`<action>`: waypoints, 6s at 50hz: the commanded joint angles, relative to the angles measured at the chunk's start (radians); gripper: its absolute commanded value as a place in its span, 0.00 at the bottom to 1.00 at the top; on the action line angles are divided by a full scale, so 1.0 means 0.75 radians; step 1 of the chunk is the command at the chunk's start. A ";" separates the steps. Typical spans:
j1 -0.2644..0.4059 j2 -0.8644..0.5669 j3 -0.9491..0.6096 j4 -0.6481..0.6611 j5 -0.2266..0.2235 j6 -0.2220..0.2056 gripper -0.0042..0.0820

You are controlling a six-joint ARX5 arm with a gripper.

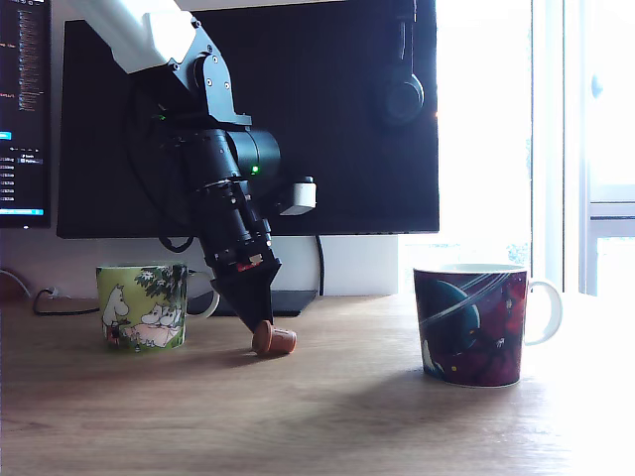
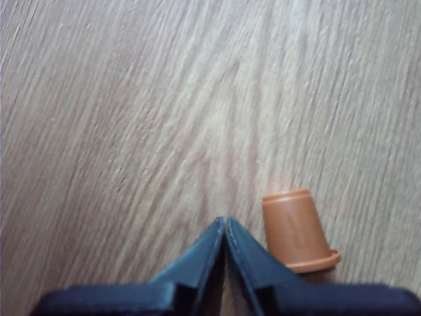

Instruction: Pick up the coffee capsules from the table one by one and drop them inside the nearest coffee cup

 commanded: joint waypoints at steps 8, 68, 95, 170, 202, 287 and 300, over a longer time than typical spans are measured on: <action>-0.040 -0.021 -0.030 0.016 0.039 -0.008 0.03; -0.165 -0.063 -0.030 0.064 0.168 0.003 0.03; -0.192 -0.055 -0.032 0.099 0.242 -0.004 0.03; -0.262 -0.055 -0.126 0.060 0.277 -0.015 0.03; -0.188 -0.240 -0.134 0.110 0.276 -0.189 0.03; -0.286 -1.113 -1.687 1.581 0.305 -0.695 0.97; -0.285 -1.011 -1.687 1.693 0.350 -0.697 0.96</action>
